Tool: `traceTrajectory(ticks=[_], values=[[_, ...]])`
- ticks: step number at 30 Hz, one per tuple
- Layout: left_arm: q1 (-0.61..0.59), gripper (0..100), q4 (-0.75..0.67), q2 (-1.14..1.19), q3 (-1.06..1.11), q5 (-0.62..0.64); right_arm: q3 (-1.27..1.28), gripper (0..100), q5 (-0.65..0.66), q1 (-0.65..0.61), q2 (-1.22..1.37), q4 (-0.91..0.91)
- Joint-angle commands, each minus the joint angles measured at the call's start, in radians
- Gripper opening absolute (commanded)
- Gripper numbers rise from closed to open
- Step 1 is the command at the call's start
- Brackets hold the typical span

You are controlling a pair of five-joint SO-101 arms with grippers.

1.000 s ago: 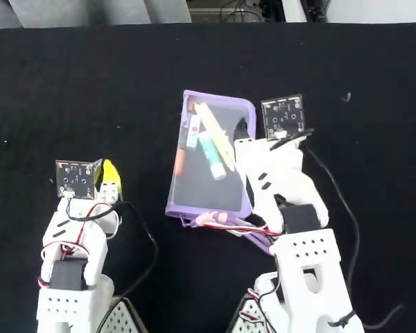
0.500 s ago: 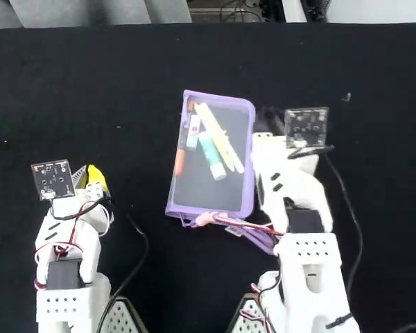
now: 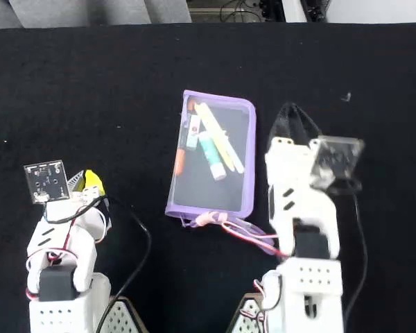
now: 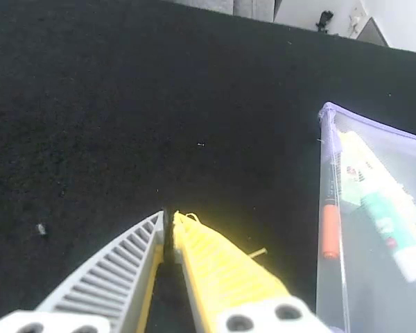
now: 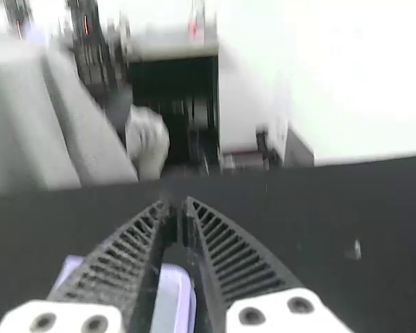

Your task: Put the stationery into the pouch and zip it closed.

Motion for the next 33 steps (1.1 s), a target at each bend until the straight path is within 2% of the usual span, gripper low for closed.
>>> traceTrajectory(ticks=[1,8,13,17,23,29,33], values=[[-0.005,3,0.034,-0.003,-0.087,0.014,0.061,1.1,-0.017,0.017,-0.246,-0.015],[0.002,3,0.031,-0.003,-0.071,0.008,0.122,1.2,-0.018,0.009,-0.604,0.196],[-0.005,3,0.031,-0.003,-0.001,0.006,0.182,1.5,-0.011,0.003,-0.547,0.23],[-0.005,3,0.037,-0.003,0.056,0.006,0.251,1.5,-0.009,0.046,-0.547,0.247],[-0.005,3,0.031,-0.002,0.223,0.006,0.249,1.5,-0.009,0.078,-0.553,0.456],[0.002,3,0.149,0.005,0.24,0.006,0.249,1.5,-0.005,0.078,-0.553,0.603],[-0.002,3,0.221,0.005,0.24,0.006,0.249,1.5,0.121,0.078,-0.553,0.736]])
